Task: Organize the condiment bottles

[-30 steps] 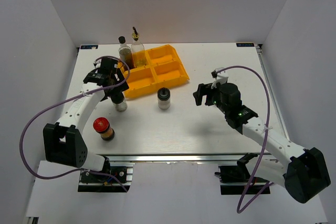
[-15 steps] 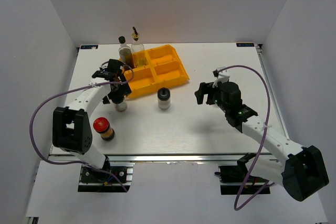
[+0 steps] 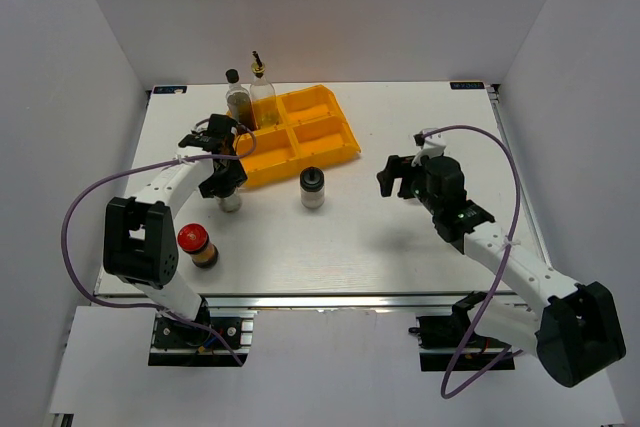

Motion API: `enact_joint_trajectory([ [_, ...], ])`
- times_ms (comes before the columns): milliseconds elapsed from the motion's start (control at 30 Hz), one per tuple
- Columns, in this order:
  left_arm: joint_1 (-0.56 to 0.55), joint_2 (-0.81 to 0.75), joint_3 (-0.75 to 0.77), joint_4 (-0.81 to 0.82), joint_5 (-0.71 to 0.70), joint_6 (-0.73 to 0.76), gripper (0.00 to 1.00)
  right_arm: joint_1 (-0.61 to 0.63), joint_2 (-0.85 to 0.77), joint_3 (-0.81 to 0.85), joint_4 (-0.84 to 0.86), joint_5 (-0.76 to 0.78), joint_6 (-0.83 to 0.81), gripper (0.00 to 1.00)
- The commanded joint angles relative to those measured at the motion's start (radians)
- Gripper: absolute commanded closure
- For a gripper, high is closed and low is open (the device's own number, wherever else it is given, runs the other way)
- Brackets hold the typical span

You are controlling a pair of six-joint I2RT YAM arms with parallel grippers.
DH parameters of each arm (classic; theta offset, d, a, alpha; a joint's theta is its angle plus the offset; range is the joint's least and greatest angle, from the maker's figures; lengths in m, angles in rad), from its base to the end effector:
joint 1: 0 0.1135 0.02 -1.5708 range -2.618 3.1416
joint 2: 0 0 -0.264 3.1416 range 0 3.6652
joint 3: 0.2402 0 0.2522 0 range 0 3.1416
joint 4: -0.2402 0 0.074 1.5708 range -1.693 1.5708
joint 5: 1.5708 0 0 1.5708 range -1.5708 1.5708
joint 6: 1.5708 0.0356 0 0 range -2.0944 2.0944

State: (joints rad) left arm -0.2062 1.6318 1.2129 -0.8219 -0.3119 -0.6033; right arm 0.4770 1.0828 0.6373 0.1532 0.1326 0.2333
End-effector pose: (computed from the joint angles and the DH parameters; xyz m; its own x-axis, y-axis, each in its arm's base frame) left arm 0.3147 -0.0547 0.2301 -0.8179 -0.3806 -0.4315 -0.4450 0.8938 0.0552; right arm 0.2223 0.1096 0.2638 -0.3283 0.0883 -0.9404 -0.2741 0.9439 0.1843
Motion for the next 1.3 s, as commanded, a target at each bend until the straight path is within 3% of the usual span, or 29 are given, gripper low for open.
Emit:
enact_joint_trajectory([
  [0, -0.004, -0.035, 0.04, -0.002, -0.027, -0.009, 0.5, -0.008, -0.035, -0.016, 0.029, 0.015, 0.015, 0.11],
  [33, -0.004, -0.042, 0.048, -0.005, -0.026, -0.007, 0.61, -0.009, -0.041, -0.018, 0.031, 0.013, 0.015, 0.11],
  [100, -0.004, -0.082, 0.082, -0.017, -0.026, -0.007, 0.69, -0.012, -0.049, -0.021, 0.032, 0.009, 0.014, 0.11],
  [133, -0.005, -0.098, 0.094, -0.017, -0.026, -0.007, 0.77, -0.012, -0.05, -0.022, 0.032, 0.006, 0.015, 0.11],
  [267, -0.025, -0.182, 0.164, -0.005, -0.012, 0.01, 0.89, -0.015, -0.058, -0.03, 0.039, -0.004, 0.015, 0.11],
  [467, -0.088, -0.159, 0.269, 0.015, 0.016, 0.031, 0.9, -0.018, -0.057, -0.031, 0.039, -0.004, 0.015, 0.1],
  [900, -0.105, 0.095, 0.419, 0.075, -0.016, 0.05, 0.95, -0.024, -0.043, -0.03, 0.055, -0.024, -0.023, 0.11],
  [1033, -0.104, 0.132, 0.418, 0.112, -0.024, 0.057, 0.91, -0.024, -0.034, -0.037, 0.069, -0.04, -0.045, 0.11],
  [1067, -0.104, 0.141, 0.406, 0.134, -0.027, 0.057, 0.85, -0.021, -0.031, -0.039, 0.077, -0.053, -0.063, 0.11],
  [1267, -0.105, 0.215, 0.409, 0.136, -0.047, 0.042, 0.84, 0.052, 0.006, -0.034, 0.114, -0.123, -0.172, 0.11],
])
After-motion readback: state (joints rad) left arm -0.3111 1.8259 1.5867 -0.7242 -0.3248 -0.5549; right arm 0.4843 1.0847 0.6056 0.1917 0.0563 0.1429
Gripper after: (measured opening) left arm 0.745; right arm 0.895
